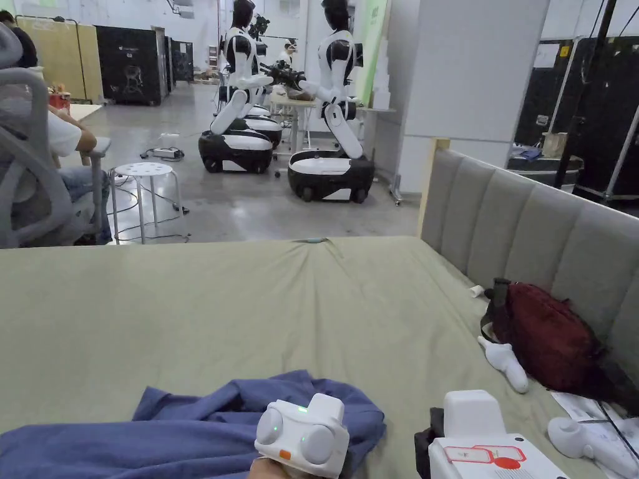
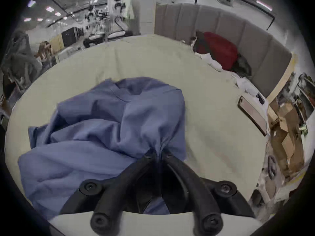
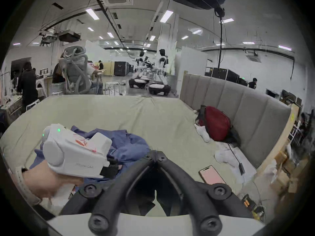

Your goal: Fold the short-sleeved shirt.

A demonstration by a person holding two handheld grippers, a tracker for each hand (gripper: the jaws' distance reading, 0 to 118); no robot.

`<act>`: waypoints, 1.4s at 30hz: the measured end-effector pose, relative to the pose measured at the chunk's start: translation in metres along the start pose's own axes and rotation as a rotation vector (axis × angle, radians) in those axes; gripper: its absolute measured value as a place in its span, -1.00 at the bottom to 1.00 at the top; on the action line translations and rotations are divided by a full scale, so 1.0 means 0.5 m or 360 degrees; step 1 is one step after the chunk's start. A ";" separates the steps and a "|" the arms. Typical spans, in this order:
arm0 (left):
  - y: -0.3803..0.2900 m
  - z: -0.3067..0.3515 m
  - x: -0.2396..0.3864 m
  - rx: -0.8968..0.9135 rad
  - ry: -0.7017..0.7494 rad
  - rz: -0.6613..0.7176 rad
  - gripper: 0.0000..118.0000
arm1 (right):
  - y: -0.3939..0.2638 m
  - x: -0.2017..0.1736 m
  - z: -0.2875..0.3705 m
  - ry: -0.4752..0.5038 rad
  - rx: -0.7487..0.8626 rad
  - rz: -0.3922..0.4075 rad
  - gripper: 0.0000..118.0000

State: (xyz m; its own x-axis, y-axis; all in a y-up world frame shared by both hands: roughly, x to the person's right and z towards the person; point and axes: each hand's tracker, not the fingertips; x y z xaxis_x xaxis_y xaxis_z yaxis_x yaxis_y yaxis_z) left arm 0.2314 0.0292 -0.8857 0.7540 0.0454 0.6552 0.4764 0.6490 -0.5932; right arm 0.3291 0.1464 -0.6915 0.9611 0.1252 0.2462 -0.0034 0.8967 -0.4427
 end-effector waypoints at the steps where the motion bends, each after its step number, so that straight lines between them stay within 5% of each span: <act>1: 0.002 0.013 -0.007 0.0039 0.0006 0.0007 -0.73 | 0.000 -0.001 -0.002 0.0007 -0.0001 -0.0003 -0.99; 3: 0.001 0.062 -0.029 0.0136 0.0016 0.0034 0.20 | 0.005 -0.007 -0.007 0.0034 0.0006 -0.0007 -0.99; 4: -0.004 0.093 -0.041 0.0177 0.0036 0.0031 0.40 | 0.007 -0.013 -0.006 0.0053 0.0014 -0.0012 -0.99; 12: -0.212 0.495 -0.180 0.0805 0.0720 0.0110 0.42 | 0.024 -0.141 -0.016 0.0277 0.0102 0.0012 -0.99; 14: -0.279 0.557 -0.212 0.0821 0.0846 0.0191 0.30 | 0.028 -0.177 -0.014 0.0300 0.0121 0.0034 -0.99; 15: -0.310 0.584 -0.229 0.0807 0.0851 0.0246 0.04 | 0.028 -0.194 -0.012 0.0320 0.0136 0.0041 -0.99; 17: -0.358 0.621 -0.252 0.0788 0.0852 0.0294 -0.96 | 0.027 -0.221 -0.005 0.0343 0.0160 0.0040 -0.99; 26: -0.367 0.630 -0.406 0.0533 0.0883 0.0471 -1.00 | 0.029 -0.276 0.000 0.0406 0.0148 0.0106 -0.99; 34: -0.210 0.407 -0.702 0.0124 0.0610 0.0852 -1.00 | 0.029 -0.251 -0.049 0.0400 0.0063 0.0158 -0.99; 38: -0.155 0.300 -0.780 -0.0042 0.0637 0.0860 -1.00 | 0.024 -0.238 -0.094 0.0366 0.0007 0.0155 -0.99; 39: -0.147 0.282 -0.792 -0.0041 0.0650 0.0861 -0.78 | 0.023 -0.235 -0.105 0.0359 -0.0005 0.0152 -0.99; 40: -0.141 0.266 -0.799 -0.0061 0.0674 0.0845 -0.26 | 0.022 -0.233 -0.115 0.0354 -0.0015 0.0151 -0.99; 41: -0.136 0.243 -0.809 -0.0104 0.0689 0.0824 0.55 | 0.021 -0.230 -0.126 0.0345 -0.0028 0.0148 -0.99; 42: -0.135 0.219 -0.820 -0.0170 0.0693 0.0823 0.96 | 0.018 -0.226 -0.135 0.0335 -0.0039 0.0147 -0.99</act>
State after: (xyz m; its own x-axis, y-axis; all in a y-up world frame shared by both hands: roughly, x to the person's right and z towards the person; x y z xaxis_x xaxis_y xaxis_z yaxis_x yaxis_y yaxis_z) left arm -0.1593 0.0500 -1.0629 0.9991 0.0055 0.0409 0.0312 0.5467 -0.8368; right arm 0.2392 0.1115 -0.7814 0.9934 0.1127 0.0196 -0.0898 0.8747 -0.4763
